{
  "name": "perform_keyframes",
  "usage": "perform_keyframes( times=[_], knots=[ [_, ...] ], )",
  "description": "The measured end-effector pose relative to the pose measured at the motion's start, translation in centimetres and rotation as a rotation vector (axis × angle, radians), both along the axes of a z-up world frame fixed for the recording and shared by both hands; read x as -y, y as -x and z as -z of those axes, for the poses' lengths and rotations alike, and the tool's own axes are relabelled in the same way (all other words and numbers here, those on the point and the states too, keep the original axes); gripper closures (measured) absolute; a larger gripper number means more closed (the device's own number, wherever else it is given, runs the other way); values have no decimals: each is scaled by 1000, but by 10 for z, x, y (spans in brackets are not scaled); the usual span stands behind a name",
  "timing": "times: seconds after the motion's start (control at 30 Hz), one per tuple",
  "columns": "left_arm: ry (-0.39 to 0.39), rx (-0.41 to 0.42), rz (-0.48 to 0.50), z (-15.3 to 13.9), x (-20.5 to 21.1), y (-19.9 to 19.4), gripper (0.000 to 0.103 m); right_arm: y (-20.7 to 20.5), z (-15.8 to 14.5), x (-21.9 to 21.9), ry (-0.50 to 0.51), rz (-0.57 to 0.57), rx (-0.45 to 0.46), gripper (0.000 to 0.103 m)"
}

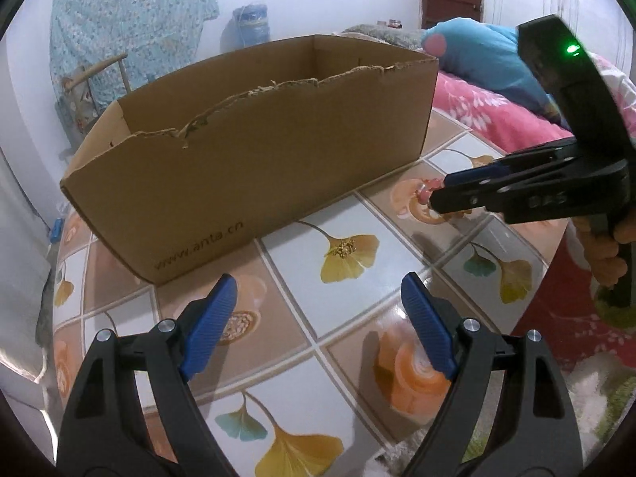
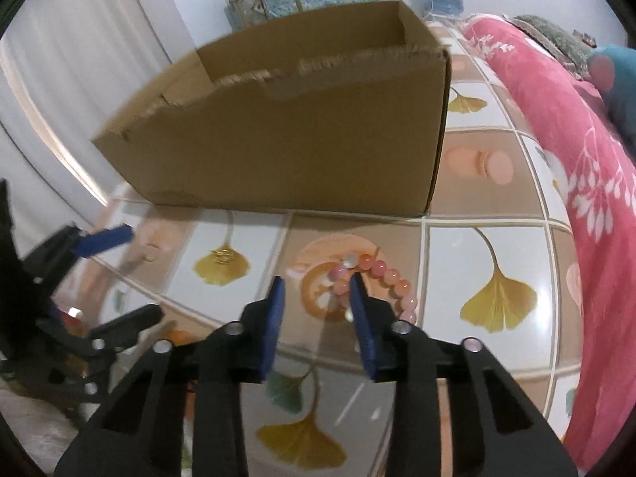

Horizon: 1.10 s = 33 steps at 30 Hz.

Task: Organize jewelry
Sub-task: 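Move the right gripper to the pink beaded bracelet and close on it, then lift the pink beaded bracelet with the right gripper over the box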

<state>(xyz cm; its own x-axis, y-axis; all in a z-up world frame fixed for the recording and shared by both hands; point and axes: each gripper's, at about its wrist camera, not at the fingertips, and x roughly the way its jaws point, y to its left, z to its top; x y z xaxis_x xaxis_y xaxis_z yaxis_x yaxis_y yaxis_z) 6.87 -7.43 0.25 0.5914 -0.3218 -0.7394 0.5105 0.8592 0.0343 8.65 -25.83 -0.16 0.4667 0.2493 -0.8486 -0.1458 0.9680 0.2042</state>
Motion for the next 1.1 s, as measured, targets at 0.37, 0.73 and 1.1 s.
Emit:
perform_keyframes(
  times=[0.37,0.73,1.1],
  knots=[
    [-16,-12,60,10,22,-20,46,-4,10,-3,72,-25,2,93],
    [-23,-83,92,22,31,-37,73,-4,11,11,20,-13,0,93],
    [-33,-84,116,21,37,-37,100,-3,12,13,6,-11,11,93]
  ],
)
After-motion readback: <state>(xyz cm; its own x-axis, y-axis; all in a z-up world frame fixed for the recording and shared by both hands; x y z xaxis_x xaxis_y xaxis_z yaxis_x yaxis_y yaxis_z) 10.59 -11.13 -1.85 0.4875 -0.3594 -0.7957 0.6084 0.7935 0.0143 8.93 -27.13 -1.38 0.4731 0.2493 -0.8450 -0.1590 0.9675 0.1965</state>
